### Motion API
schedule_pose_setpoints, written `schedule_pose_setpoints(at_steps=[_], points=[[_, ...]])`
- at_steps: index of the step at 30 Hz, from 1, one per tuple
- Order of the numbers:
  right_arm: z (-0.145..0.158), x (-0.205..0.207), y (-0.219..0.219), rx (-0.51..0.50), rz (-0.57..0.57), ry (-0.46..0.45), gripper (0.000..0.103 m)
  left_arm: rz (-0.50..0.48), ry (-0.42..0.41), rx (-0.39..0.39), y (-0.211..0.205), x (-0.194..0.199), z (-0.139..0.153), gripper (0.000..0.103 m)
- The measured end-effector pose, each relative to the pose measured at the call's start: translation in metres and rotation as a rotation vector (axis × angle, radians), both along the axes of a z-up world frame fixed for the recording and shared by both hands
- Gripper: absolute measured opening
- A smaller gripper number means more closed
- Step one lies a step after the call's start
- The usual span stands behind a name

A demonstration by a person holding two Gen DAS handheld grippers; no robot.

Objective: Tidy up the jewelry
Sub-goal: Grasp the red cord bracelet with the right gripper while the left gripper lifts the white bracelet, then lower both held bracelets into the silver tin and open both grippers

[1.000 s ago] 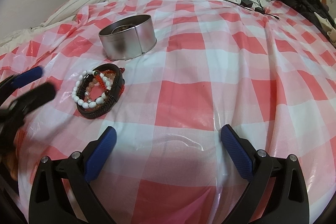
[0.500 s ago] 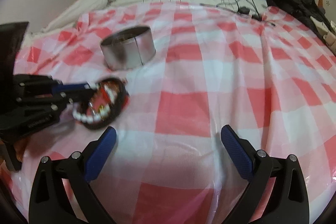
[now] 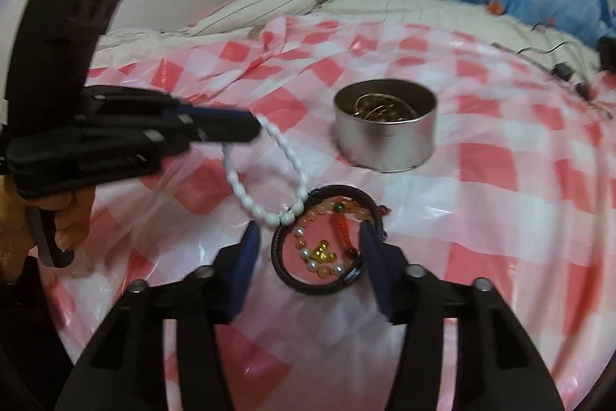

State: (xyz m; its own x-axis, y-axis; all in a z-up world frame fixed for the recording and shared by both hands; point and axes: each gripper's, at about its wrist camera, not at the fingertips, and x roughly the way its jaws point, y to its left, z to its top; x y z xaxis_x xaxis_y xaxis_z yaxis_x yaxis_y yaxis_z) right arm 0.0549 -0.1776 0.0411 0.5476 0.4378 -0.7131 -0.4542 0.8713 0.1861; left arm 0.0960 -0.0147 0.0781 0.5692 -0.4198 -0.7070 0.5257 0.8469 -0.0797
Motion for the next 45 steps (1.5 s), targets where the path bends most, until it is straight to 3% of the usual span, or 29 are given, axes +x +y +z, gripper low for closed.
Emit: schedule_pose_setpoints(at_steps=[2, 7, 9, 10, 11, 12, 16, 18, 20, 24, 33, 36, 39, 42, 44, 45], points=[[-0.002, 0.006, 0.0, 0.014, 0.017, 0.021, 0.042, 0.014, -0.006, -0.015, 0.005, 0.001, 0.004, 0.006], [-0.008, 0.017, 0.007, -0.045, 0.024, 0.042, 0.041, 0.024, -0.007, -0.032, 0.008, 0.003, 0.006, 0.006], [-0.012, 0.02, 0.009, -0.074, 0.027, 0.05, 0.031, 0.024, -0.009, -0.033, 0.008, 0.003, 0.006, 0.006], [-0.014, 0.022, 0.009, -0.079, 0.027, 0.055, 0.016, 0.023, -0.008, -0.033, 0.007, 0.003, 0.006, 0.006], [-0.015, 0.023, 0.007, -0.066, 0.028, 0.063, 0.008, 0.024, -0.007, -0.032, 0.008, 0.003, 0.006, 0.006], [-0.013, 0.022, 0.004, -0.043, 0.026, 0.058, 0.008, 0.023, -0.005, -0.031, 0.008, 0.003, 0.006, 0.006], [0.002, 0.021, -0.018, 0.163, 0.024, 0.069, 0.007, 0.021, -0.002, -0.044, 0.007, 0.003, 0.007, 0.006], [0.018, 0.019, -0.038, 0.339, 0.036, 0.057, 0.007, 0.019, -0.004, -0.062, 0.007, 0.002, 0.008, 0.006], [0.032, 0.019, -0.05, 0.452, 0.043, 0.034, 0.007, 0.014, -0.009, -0.08, 0.006, 0.001, 0.011, 0.006], [0.049, 0.023, -0.068, 0.574, 0.03, 0.01, 0.007, -0.008, -0.018, -0.124, -0.001, 0.001, 0.023, 0.006], [0.067, 0.055, -0.088, 0.543, -0.022, -0.017, 0.007, -0.056, -0.057, -0.172, -0.04, 0.043, 0.052, 0.006], [0.068, 0.072, -0.089, 0.525, -0.029, -0.02, 0.007, -0.043, -0.025, -0.207, -0.048, 0.069, 0.042, 0.007], [0.064, 0.095, -0.078, 0.483, -0.025, -0.014, 0.007, 0.027, 0.06, -0.151, -0.051, 0.101, 0.01, 0.008], [0.053, 0.114, -0.057, 0.387, -0.019, -0.011, 0.007, 0.115, 0.115, -0.121, -0.035, 0.112, -0.011, 0.018], [0.04, 0.125, -0.041, 0.276, -0.017, 0.006, 0.007, 0.141, 0.104, -0.121, -0.023, 0.106, -0.013, 0.032], [0.032, 0.129, -0.032, 0.211, -0.021, 0.023, 0.008, 0.151, 0.094, -0.115, -0.016, 0.1, -0.012, 0.034]])
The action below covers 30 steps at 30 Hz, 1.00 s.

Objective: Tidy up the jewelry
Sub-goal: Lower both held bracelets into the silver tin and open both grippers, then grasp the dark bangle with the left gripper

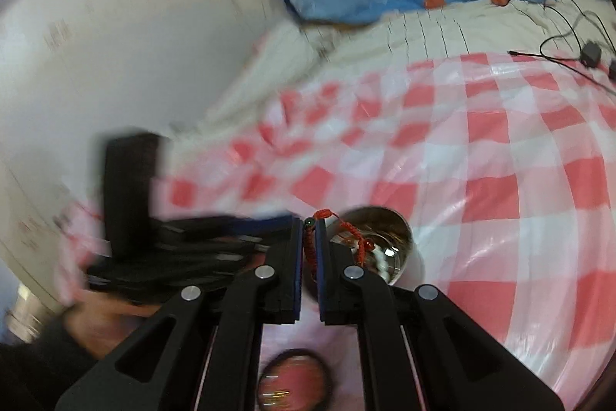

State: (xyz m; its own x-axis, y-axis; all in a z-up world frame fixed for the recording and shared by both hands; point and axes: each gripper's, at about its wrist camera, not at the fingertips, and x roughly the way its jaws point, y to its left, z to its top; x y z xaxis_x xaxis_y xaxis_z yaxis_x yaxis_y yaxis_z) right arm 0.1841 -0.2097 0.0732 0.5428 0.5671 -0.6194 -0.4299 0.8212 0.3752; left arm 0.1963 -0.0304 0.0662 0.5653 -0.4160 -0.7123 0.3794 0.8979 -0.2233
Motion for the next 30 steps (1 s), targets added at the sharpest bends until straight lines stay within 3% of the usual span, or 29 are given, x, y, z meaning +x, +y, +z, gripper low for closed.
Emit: schedule_pose_setpoints(at_steps=[2, 4, 8, 11, 16, 21, 30], points=[[-0.009, -0.002, 0.004, -0.041, -0.013, 0.011, 0.01, 0.008, -0.01, 0.009, 0.012, -0.014, 0.004, 0.036], [-0.008, -0.014, 0.0, -0.04, -0.027, -0.002, 0.026, 0.015, -0.024, 0.009, 0.02, -0.027, 0.008, 0.04], [-0.002, -0.057, -0.014, -0.038, -0.06, -0.01, 0.028, -0.001, -0.053, 0.029, 0.024, -0.071, 0.012, 0.05], [-0.015, -0.092, -0.029, -0.022, -0.097, 0.037, 0.034, -0.009, -0.057, 0.032, 0.022, -0.102, 0.004, 0.057], [-0.029, -0.131, -0.035, 0.002, -0.139, 0.081, 0.04, -0.054, -0.039, 0.056, 0.009, -0.139, -0.014, 0.059], [-0.035, -0.138, -0.018, -0.058, -0.13, 0.074, 0.041, -0.057, -0.035, 0.113, 0.004, -0.146, -0.024, 0.059], [-0.04, -0.115, -0.003, -0.131, -0.126, 0.091, 0.041, -0.031, -0.037, 0.093, 0.01, -0.141, -0.02, 0.059]])
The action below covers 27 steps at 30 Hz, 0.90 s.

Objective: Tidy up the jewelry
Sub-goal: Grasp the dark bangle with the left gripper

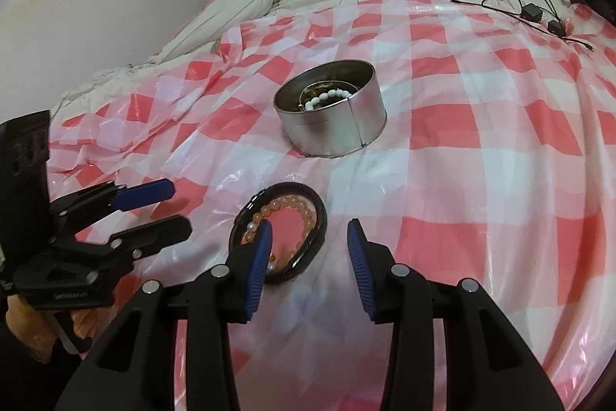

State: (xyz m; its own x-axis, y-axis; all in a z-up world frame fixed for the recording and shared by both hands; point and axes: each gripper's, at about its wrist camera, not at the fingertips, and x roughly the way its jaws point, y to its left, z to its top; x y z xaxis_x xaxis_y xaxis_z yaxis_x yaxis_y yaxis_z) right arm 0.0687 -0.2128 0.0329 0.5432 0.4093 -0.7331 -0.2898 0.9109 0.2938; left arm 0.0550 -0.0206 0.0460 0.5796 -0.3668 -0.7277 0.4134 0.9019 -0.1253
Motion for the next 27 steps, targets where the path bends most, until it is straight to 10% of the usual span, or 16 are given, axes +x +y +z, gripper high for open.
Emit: schedule_pose_setpoints(at_steps=[13, 17, 27], points=[[-0.008, 0.012, -0.018, 0.047, -0.101, 0.011, 0.036, -0.06, -0.069, 0.117, -0.033, 0.023, -0.001, 0.061], [-0.011, 0.014, -0.029, 0.101, -0.128, 0.029, 0.042, -0.046, -0.036, 0.168, -0.044, 0.036, -0.012, 0.041], [-0.013, 0.015, -0.034, 0.134, -0.135, 0.039, 0.048, -0.089, -0.047, 0.312, -0.058, 0.033, -0.034, 0.033]])
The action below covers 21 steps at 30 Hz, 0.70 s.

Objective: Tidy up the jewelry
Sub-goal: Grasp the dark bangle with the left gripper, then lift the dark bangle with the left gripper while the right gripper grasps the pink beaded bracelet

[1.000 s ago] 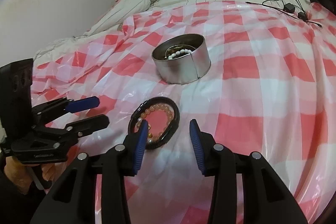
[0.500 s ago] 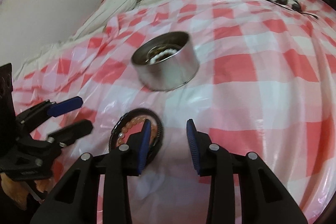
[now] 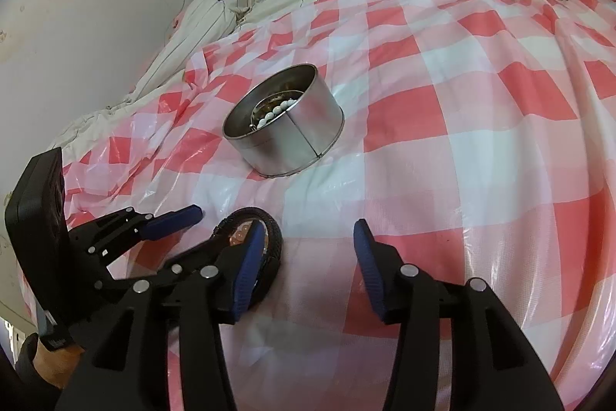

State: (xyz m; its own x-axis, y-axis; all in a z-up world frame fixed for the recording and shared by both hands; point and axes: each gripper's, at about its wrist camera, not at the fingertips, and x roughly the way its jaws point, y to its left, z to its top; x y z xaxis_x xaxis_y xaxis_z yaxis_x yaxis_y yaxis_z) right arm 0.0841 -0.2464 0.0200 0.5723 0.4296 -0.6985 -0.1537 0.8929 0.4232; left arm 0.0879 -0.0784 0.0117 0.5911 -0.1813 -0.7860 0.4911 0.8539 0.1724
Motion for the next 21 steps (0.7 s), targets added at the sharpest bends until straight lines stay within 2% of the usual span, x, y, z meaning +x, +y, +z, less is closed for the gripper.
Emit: schedule_pose_setpoints(at_steps=[1, 2, 4, 5, 8, 13, 18, 19, 21], points=[[-0.001, 0.0, 0.0, 0.0, 0.0, 0.002, 0.048, -0.021, -0.002, 0.014, -0.004, -0.002, 0.0, 0.012], [-0.001, 0.0, 0.0, -0.001, 0.0, 0.003, 0.048, -0.037, -0.004, 0.05, -0.008, -0.005, -0.003, 0.009], [-0.001, 0.0, -0.001, 0.003, -0.004, 0.003, 0.049, -0.049, 0.007, 0.015, -0.007, -0.008, 0.001, 0.008], [-0.001, -0.001, -0.002, 0.006, -0.008, 0.002, 0.049, -0.04, 0.022, -0.036, -0.002, -0.006, 0.005, 0.008], [-0.002, -0.001, -0.005, 0.022, -0.018, 0.005, 0.049, 0.036, 0.09, -0.303, 0.038, 0.005, 0.023, 0.008], [-0.001, -0.003, 0.011, -0.056, 0.032, -0.004, 0.05, 0.145, 0.118, -0.482, 0.081, 0.012, 0.028, 0.008], [0.0, -0.003, 0.039, -0.16, 0.119, -0.021, 0.051, 0.157, 0.106, -0.494, 0.085, 0.012, 0.032, 0.008], [0.0, -0.003, 0.045, -0.174, 0.139, -0.023, 0.051, 0.157, 0.108, -0.482, 0.083, 0.011, 0.031, 0.008], [-0.003, -0.003, 0.066, -0.263, 0.199, -0.021, 0.051, 0.164, 0.115, -0.443, 0.081, 0.014, 0.028, 0.008]])
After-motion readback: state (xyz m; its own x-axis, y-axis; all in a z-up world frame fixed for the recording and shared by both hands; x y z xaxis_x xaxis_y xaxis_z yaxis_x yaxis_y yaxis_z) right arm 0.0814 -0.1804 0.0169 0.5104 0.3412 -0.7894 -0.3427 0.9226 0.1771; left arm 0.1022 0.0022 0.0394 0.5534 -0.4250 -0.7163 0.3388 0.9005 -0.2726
